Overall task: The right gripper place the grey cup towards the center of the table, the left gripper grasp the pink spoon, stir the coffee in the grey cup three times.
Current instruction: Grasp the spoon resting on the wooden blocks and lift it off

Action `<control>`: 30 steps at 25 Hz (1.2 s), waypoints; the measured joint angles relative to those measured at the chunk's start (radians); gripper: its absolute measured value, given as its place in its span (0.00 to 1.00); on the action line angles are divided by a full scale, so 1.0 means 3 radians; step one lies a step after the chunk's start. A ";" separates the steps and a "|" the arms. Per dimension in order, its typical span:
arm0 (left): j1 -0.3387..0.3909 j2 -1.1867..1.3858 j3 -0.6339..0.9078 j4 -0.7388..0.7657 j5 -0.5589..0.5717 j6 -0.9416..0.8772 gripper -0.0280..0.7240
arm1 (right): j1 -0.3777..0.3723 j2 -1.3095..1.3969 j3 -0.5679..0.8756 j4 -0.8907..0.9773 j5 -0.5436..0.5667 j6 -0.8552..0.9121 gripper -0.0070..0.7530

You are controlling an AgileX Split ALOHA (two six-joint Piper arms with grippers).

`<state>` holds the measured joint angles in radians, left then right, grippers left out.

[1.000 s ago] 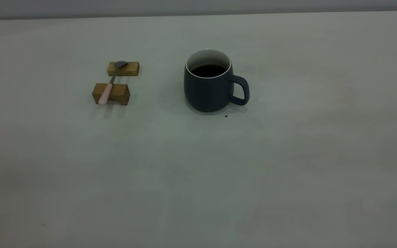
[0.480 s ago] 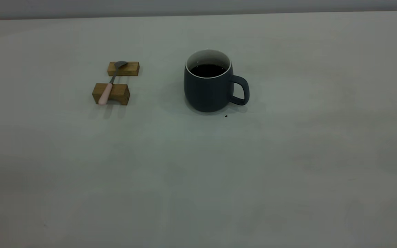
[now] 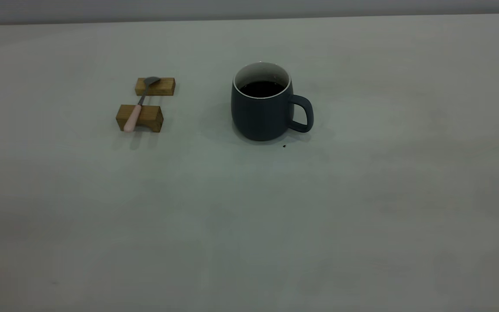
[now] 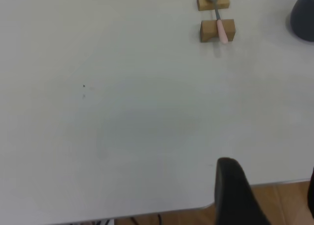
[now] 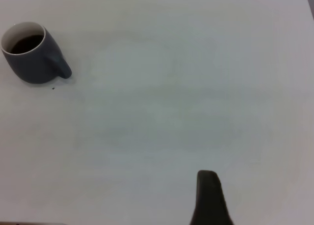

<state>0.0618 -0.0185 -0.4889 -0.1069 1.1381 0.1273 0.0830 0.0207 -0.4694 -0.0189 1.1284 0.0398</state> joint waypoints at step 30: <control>-0.0973 0.5304 -0.1402 -0.0070 -0.1745 -0.0815 0.83 | 0.0000 0.0000 0.0000 0.0000 0.0000 0.0003 0.76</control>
<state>-0.2301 1.5728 -0.9094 -0.1279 0.6145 -0.1172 0.0830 0.0207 -0.4694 -0.0189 1.1284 0.0407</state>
